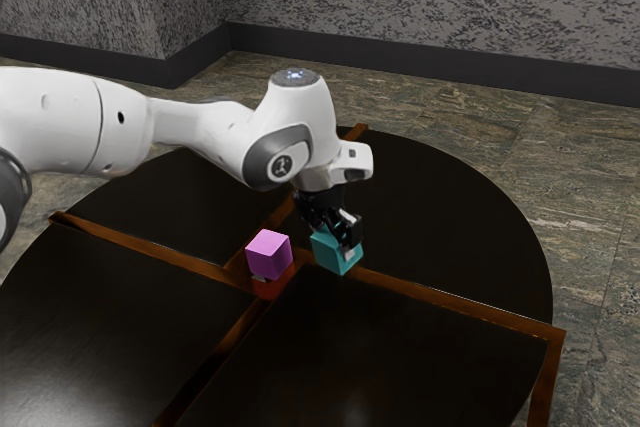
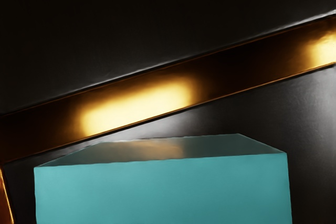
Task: Pick up the blue block with one arm, and put the blue block on the pink block with one arm
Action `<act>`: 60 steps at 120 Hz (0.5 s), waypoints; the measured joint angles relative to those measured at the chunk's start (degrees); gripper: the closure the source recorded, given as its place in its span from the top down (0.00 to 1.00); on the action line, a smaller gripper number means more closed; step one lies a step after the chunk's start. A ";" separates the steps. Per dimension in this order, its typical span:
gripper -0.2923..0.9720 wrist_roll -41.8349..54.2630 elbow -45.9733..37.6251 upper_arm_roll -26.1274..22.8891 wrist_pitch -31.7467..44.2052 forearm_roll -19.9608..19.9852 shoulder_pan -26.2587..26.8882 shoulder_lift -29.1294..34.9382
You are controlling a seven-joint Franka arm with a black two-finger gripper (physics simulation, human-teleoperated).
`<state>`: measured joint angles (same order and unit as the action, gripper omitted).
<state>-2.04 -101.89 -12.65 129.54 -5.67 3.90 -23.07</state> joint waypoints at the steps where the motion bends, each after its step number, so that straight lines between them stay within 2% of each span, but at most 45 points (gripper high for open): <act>1: 0.53 -0.01 0.00 0.00 -0.06 -0.01 0.03 0.15; 20: 0.53 -0.02 -0.04 0.22 -1.44 -0.10 0.40 1.99; 39: 0.53 0.65 -0.10 4.60 -2.85 0.46 1.39 3.15; 60: 0.53 2.55 -0.09 7.35 -4.32 2.10 1.53 3.55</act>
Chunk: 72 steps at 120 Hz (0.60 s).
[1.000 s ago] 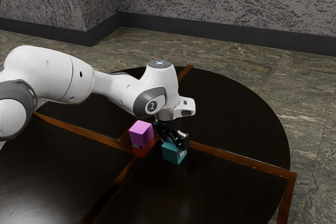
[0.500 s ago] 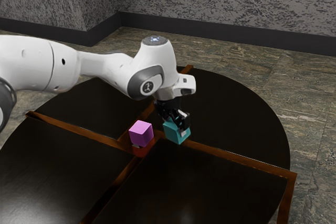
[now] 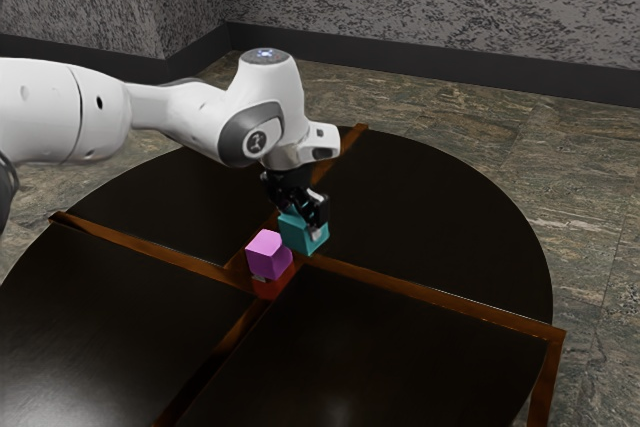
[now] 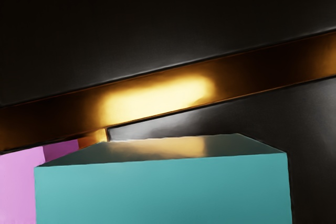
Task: Pick up the blue block with one arm, and put the blue block on the pink block with one arm
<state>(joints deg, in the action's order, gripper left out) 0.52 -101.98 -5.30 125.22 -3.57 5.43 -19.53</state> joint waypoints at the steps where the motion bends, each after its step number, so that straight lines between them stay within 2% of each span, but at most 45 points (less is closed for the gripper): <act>1: 0.53 0.13 0.00 0.09 -0.06 0.08 -0.01 0.03; 48: 0.52 6.91 -0.31 3.77 -2.83 2.71 -0.08 2.39; 72: 0.52 9.34 -4.95 3.99 -3.25 3.04 -0.31 6.19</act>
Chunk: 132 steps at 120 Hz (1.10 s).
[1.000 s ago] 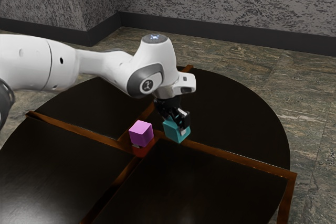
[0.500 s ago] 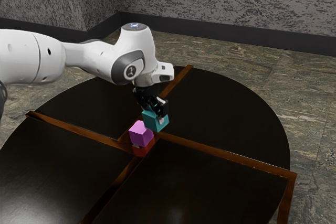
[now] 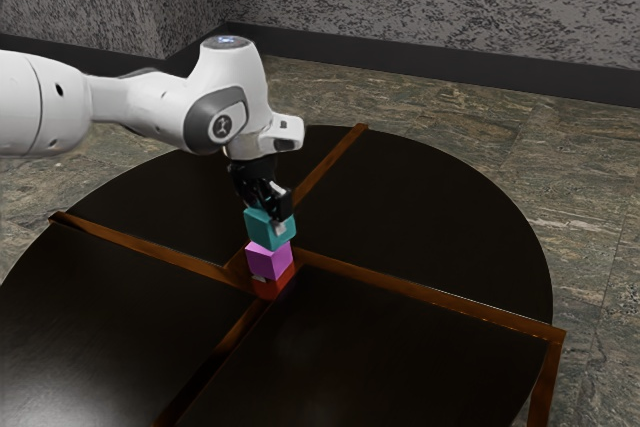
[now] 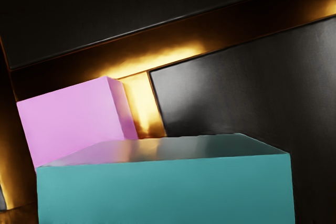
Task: Pick up the blue block with one arm, and put the blue block on the pink block with one arm
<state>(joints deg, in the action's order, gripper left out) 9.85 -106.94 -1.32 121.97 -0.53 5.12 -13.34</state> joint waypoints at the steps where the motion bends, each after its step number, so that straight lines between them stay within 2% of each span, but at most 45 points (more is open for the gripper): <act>1: 0.52 0.08 -0.20 0.05 -0.01 0.01 0.01 0.11; 16: 0.52 1.12 -1.86 0.34 -0.06 0.10 -0.26 1.03; 42: 0.53 1.85 -0.09 -2.84 -1.81 0.16 -0.95 0.56; 84: 0.53 2.49 0.07 -3.06 -3.33 0.10 -3.05 0.46; 132: 0.53 3.08 -0.02 1.58 -4.39 0.05 -1.15 0.39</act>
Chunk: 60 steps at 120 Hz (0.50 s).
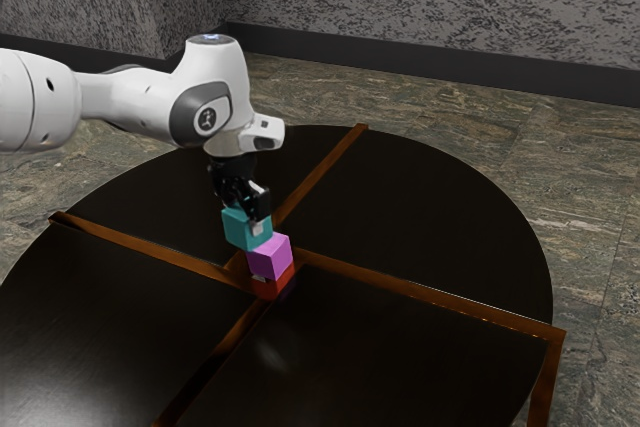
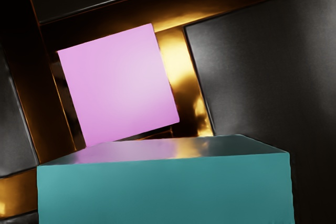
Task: Pick up the blue block with one arm, and put the blue block on the pink block with one arm
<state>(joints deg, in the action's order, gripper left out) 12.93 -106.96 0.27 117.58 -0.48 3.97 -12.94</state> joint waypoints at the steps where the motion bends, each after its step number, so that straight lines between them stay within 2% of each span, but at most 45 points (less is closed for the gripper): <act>1: 0.53 0.00 0.01 0.20 0.00 0.00 0.04 -0.01; 60: 0.53 -4.37 4.02 3.31 3.29 0.35 0.23 -4.14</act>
<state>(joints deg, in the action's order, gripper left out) 8.56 -102.94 3.58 120.87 -0.13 4.20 -17.09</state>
